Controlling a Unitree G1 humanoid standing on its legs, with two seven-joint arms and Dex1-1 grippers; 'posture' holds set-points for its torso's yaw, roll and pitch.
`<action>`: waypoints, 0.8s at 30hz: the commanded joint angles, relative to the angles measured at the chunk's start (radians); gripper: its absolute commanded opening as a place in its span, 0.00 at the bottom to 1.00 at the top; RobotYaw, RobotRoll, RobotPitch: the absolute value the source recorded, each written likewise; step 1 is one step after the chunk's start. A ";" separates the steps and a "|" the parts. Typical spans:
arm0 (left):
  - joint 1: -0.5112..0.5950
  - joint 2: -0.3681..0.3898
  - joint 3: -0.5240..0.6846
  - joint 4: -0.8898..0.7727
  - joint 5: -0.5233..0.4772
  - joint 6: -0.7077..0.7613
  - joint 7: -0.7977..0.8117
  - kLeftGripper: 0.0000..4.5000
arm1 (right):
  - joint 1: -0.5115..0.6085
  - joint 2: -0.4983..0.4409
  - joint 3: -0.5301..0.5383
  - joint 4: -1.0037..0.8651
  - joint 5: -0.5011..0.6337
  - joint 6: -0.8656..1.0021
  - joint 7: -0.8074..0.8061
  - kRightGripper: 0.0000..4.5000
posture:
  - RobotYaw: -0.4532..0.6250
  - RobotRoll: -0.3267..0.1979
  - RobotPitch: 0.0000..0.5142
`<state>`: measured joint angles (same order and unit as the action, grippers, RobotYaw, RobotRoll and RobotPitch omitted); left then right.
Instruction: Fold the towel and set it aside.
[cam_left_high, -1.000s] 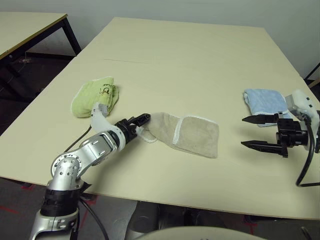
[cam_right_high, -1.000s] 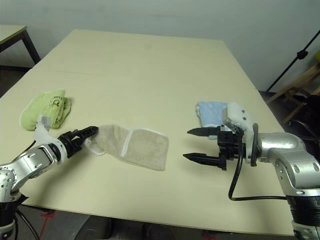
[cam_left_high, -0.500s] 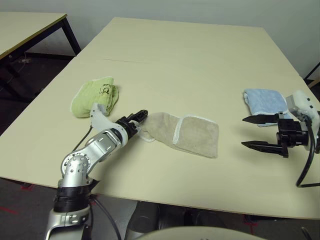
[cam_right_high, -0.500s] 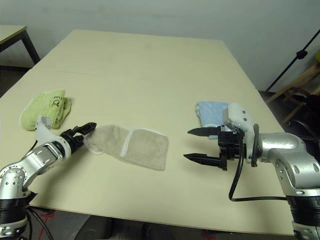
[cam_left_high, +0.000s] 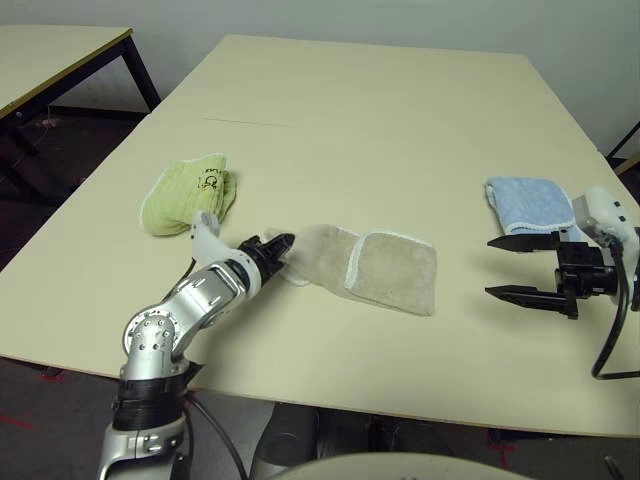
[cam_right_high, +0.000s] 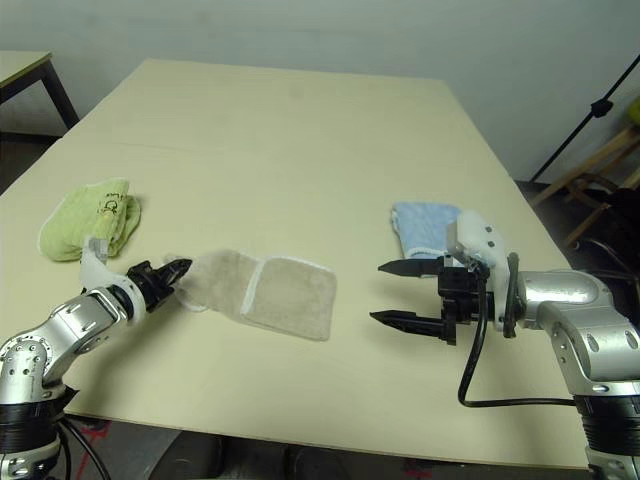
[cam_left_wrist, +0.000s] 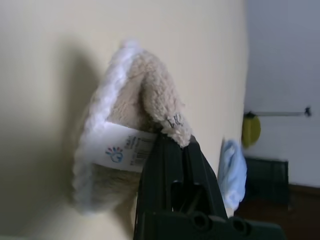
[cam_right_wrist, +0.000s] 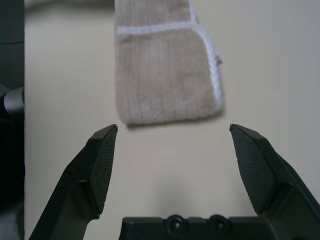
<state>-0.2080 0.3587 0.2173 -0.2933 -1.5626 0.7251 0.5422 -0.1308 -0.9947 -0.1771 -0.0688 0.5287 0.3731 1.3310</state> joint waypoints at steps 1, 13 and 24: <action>-0.010 0.011 0.036 -0.039 0.081 -0.044 -0.066 0.00 | 0.010 -0.021 -0.030 0.019 -0.017 -0.016 0.001 1.00 | 0.53 0.62 0.16; -0.119 0.217 -0.206 -0.214 0.264 0.141 -0.585 0.00 | 0.025 -0.033 -0.058 -0.009 -0.012 0.013 -0.027 1.00 | 0.52 0.62 0.15; -0.235 0.479 -0.662 -0.143 0.906 -0.077 -1.346 0.00 | 0.045 -0.043 -0.078 -0.063 0.006 0.067 -0.047 1.00 | 0.50 0.62 0.16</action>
<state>-0.4328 0.8372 -0.3920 -0.4683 -0.7639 0.7177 -0.7241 -0.0940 -1.0264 -0.2361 -0.1118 0.5290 0.4281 1.2874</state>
